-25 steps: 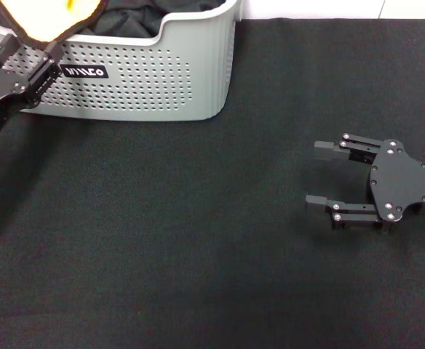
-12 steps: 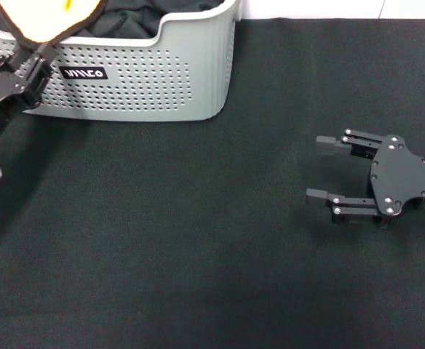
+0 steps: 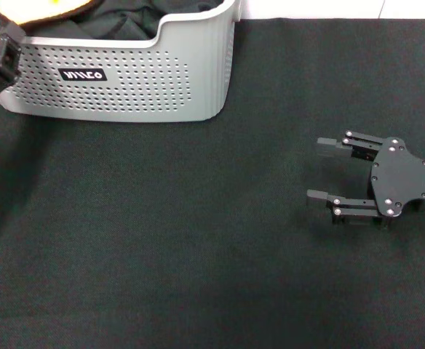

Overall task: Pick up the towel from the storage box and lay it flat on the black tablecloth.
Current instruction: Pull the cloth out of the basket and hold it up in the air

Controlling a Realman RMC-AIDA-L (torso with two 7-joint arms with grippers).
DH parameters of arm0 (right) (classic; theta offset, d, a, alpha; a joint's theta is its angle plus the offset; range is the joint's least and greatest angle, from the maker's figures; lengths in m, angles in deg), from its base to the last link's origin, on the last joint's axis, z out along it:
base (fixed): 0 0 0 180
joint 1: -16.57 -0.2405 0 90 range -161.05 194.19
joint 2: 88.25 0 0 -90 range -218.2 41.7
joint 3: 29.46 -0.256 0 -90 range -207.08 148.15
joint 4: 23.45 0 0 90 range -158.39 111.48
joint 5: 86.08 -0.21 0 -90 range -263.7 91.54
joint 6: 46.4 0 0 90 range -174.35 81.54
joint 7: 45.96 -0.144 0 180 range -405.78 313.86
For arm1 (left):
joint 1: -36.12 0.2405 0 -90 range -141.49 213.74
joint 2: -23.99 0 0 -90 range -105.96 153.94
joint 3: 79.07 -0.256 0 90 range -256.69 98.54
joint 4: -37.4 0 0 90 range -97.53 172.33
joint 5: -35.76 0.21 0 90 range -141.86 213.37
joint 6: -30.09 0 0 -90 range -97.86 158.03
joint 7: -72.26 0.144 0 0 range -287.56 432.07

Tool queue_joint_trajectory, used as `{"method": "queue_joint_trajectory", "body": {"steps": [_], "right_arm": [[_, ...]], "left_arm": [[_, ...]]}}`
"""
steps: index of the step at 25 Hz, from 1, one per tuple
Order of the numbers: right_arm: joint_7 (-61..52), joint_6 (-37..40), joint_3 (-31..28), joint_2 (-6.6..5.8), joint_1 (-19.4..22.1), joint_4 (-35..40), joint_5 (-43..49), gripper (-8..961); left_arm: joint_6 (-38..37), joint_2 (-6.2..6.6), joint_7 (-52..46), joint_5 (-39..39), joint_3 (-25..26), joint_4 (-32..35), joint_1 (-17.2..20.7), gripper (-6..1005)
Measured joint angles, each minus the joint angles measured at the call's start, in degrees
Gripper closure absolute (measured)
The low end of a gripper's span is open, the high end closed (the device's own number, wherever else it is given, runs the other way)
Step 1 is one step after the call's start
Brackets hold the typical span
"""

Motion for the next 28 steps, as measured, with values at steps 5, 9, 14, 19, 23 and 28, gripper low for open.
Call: {"method": "queue_joint_trajectory", "body": {"steps": [5,9,14,19,23,28], "right_arm": [[0.5,0.0,0.0,-0.04,0.0,-0.1,-0.1,170],[0.6,0.0,0.0,0.03,-0.1,-0.2,-0.1,170],[0.7,0.0,0.0,0.04,0.0,-0.2,-0.1,170],[0.8,0.3,0.0,0.1,0.0,-0.2,-0.1,170],[1.3,0.3,0.0,0.15,-0.1,-0.2,-0.3,170],[1.4,0.3,0.1,0.22,-0.3,-0.7,-0.7,170]], "left_arm": [[-3.9,0.0,0.3,-1.2,0.0,-0.4,0.2,979],[-9.0,0.04,0.5,-1.1,-0.4,-0.4,0.1,988],[-23.7,0.11,0.5,-0.2,-0.6,0.0,0.3,988],[-36.0,0.53,-0.1,1.0,-1.0,0.2,-0.8,987],[-39.2,0.39,-1.3,1.3,-1.9,1.9,-2.4,988],[-39.5,-0.05,-2.4,-2.6,-7.8,5.5,-3.1,988]]}}
